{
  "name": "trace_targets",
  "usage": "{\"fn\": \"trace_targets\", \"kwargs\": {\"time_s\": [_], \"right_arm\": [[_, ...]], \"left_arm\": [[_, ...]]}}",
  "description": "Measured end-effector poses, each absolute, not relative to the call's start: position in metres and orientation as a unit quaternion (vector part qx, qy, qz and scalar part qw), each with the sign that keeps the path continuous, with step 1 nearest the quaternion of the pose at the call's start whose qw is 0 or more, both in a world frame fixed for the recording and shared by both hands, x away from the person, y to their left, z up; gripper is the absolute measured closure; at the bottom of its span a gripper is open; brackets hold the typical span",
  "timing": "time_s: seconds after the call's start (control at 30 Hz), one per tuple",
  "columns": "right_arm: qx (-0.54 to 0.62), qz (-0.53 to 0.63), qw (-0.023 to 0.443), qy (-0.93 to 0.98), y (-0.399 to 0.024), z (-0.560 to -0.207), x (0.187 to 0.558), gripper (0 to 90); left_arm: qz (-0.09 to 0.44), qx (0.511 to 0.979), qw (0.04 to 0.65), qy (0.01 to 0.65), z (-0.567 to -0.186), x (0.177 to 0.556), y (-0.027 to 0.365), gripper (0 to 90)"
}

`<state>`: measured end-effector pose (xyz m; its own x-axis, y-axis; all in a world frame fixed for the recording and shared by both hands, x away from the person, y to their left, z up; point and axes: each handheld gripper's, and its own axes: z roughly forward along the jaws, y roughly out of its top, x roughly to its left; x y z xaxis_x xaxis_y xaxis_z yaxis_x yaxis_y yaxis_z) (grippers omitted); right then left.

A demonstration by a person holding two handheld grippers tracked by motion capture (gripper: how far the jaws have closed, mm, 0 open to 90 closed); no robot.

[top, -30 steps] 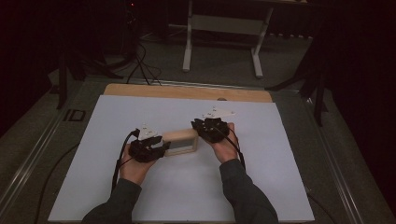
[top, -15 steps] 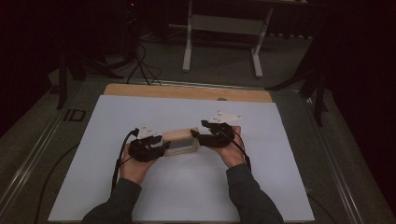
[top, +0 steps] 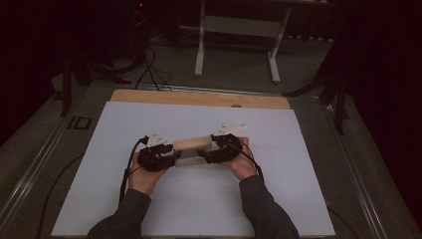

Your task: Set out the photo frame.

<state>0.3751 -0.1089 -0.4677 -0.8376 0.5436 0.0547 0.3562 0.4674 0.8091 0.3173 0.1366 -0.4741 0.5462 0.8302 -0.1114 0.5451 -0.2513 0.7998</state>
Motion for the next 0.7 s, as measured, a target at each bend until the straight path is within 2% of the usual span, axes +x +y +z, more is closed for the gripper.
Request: {"fn": "trace_targets", "kwargs": {"time_s": [0.7], "right_arm": [[0.263,0.438,0.118,0.851,-0.1028,-0.4735,0.3775,32.0]], "left_arm": [[0.178,0.783,0.415,0.428,-0.4731,0.3246,0.1351,54.4]]}}
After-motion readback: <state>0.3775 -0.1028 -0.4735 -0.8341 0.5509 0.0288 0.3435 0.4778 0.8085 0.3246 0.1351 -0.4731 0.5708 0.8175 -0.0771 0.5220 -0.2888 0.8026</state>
